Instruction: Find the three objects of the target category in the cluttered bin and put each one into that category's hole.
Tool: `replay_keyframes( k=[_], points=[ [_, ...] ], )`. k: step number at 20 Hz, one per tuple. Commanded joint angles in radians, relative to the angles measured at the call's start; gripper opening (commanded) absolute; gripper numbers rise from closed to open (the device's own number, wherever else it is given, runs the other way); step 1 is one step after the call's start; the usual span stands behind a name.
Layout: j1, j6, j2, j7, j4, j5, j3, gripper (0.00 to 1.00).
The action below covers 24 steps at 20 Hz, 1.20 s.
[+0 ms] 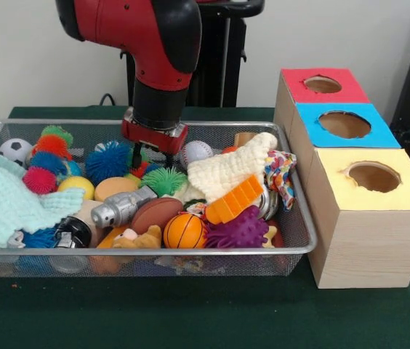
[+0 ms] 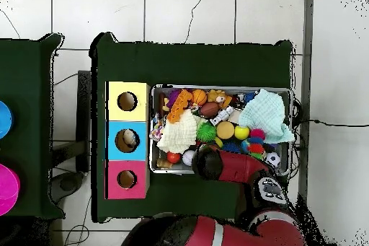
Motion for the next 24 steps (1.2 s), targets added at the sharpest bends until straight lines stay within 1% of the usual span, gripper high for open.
replay_keyframes(
  k=[1, 6, 8, 9, 11, 13, 15, 20, 24],
  points=[
    [-0.085, -0.088, -0.012, 0.108, 0.063, -0.023, 0.081, 1.0],
    [-0.094, -0.109, -0.004, 0.106, 0.074, -0.033, 0.086, 1.0],
    [-0.085, -0.065, -0.053, 0.102, 0.101, -0.021, 0.092, 1.0],
    [-0.071, 0.004, -0.12, 0.097, 0.129, -0.001, 0.092, 1.0],
    [-0.059, 0.1, -0.205, 0.085, 0.166, 0.022, 0.099, 1.0],
    [-0.054, 0.17, -0.262, 0.083, 0.19, 0.048, 0.109, 1.0],
    [-0.06, 0.192, -0.287, 0.084, 0.206, 0.06, 0.126, 1.0],
    [-0.083, 0.217, -0.301, 0.074, 0.202, 0.081, 0.166, 1.0],
    [-0.084, 0.269, -0.354, 0.066, 0.212, 0.1, 0.177, 1.0]
  ],
)
